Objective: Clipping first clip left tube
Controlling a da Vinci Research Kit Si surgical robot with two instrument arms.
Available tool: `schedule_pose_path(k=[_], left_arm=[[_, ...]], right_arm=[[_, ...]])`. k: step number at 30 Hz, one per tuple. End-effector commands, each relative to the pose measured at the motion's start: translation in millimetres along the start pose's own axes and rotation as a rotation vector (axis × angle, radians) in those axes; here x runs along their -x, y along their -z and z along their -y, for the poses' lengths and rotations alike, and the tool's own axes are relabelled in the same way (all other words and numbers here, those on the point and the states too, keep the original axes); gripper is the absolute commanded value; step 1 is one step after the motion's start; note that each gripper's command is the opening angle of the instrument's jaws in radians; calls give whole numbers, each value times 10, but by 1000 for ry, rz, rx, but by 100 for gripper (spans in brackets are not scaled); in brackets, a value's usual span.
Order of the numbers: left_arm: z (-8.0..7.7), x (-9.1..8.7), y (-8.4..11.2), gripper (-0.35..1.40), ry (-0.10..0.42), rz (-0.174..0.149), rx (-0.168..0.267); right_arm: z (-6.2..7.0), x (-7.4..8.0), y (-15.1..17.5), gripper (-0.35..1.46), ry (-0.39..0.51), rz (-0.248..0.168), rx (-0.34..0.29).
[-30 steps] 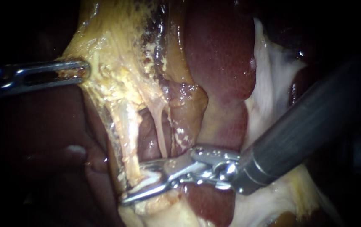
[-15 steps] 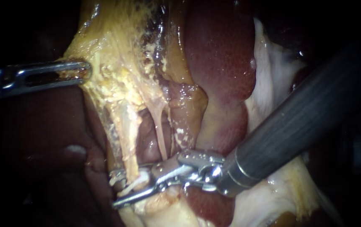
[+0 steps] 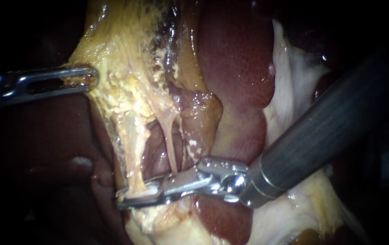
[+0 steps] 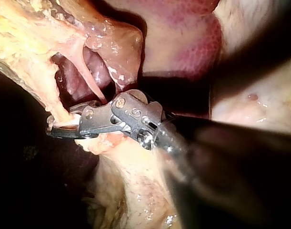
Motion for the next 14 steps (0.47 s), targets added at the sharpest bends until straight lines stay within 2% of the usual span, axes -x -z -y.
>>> schedule_pose_path(k=[1, 14], left_arm=[[0, 0, 0, -35, 0, 0, 0], [0, 0, 0, -35, 0, 0, 0]], right_arm=[[-1, 1, 0, -35, 0, 0, 0], [-1, 1, 0, -35, 0, -2, 3]])
